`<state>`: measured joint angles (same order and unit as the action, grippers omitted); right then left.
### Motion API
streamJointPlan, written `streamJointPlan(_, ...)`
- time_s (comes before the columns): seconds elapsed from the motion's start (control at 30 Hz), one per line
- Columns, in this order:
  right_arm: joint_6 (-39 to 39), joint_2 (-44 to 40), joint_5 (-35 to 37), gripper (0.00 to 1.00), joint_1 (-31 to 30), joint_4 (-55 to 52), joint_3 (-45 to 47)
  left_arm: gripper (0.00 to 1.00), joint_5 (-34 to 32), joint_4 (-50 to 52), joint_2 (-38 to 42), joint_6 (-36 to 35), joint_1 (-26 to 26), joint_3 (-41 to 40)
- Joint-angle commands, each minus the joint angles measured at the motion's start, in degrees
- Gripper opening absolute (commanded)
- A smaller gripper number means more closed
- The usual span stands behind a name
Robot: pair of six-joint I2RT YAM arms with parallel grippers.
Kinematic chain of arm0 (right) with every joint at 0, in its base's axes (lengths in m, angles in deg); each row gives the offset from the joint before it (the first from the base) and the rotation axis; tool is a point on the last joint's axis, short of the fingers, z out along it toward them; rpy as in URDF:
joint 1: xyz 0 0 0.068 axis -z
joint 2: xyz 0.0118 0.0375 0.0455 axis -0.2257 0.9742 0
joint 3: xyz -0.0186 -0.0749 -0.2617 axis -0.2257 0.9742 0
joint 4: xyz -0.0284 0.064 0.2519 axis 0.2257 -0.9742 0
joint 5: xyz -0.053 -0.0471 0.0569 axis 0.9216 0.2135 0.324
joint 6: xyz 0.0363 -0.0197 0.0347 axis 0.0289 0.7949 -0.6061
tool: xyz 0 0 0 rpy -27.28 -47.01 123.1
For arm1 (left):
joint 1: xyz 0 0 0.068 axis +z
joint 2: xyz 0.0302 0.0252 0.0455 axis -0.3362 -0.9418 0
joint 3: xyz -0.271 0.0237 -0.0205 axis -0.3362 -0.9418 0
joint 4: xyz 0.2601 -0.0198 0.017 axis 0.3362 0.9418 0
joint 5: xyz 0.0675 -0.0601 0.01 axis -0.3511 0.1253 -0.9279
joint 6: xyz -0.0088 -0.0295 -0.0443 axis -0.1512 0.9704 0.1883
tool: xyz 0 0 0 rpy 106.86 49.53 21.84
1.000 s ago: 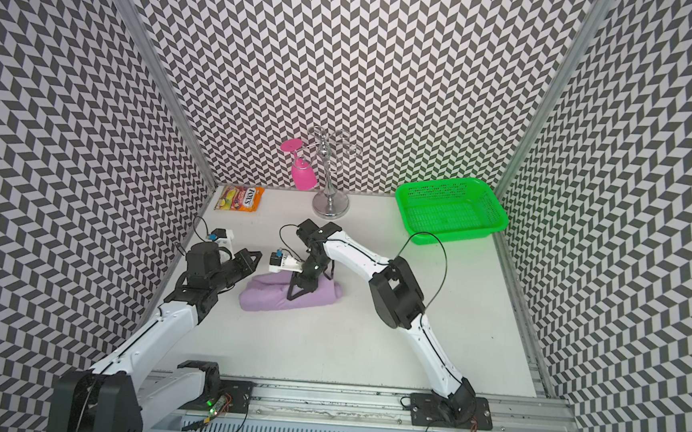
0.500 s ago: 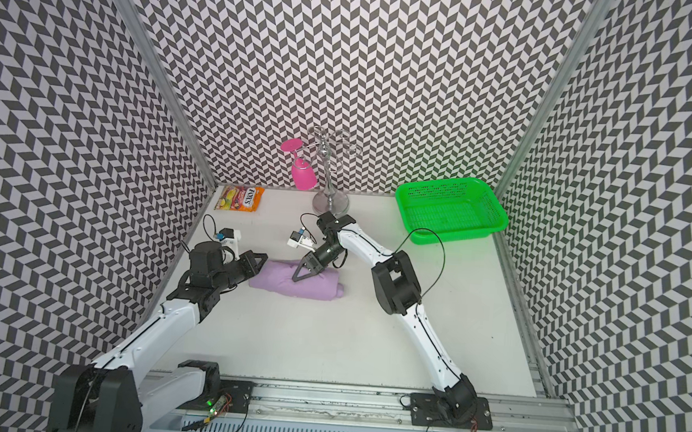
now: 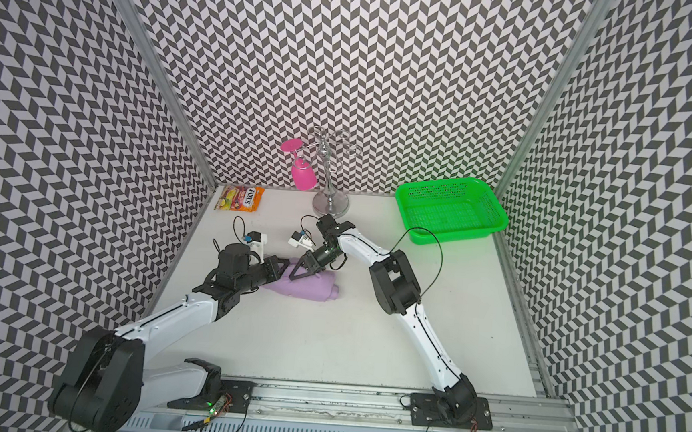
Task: Roll up the long pants
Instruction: Roll the long pant at the center of the board.
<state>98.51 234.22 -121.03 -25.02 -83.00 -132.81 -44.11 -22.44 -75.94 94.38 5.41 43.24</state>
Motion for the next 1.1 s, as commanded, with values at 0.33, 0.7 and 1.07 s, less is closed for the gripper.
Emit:
streamJointPlan(0.33, -0.4, -0.7, -0.4, 0.10, 0.3, 6.6, 6.4, 0.00, -14.4, -4.8, -21.7, -0.9, 0.2, 7.9)
streamJointPlan(0.7, -13.8, -23.0, 18.0, 0.58, 2.4, 27.6, 22.1, 0.00, -13.3, -8.7, -28.1, 0.0, 0.9, 6.2)
streamJointPlan(1.07, -22.0, -47.5, 24.7, 0.07, -3.2, 56.0, 53.7, 0.00, -11.8, -8.6, -28.4, -0.3, 2.5, 6.2)
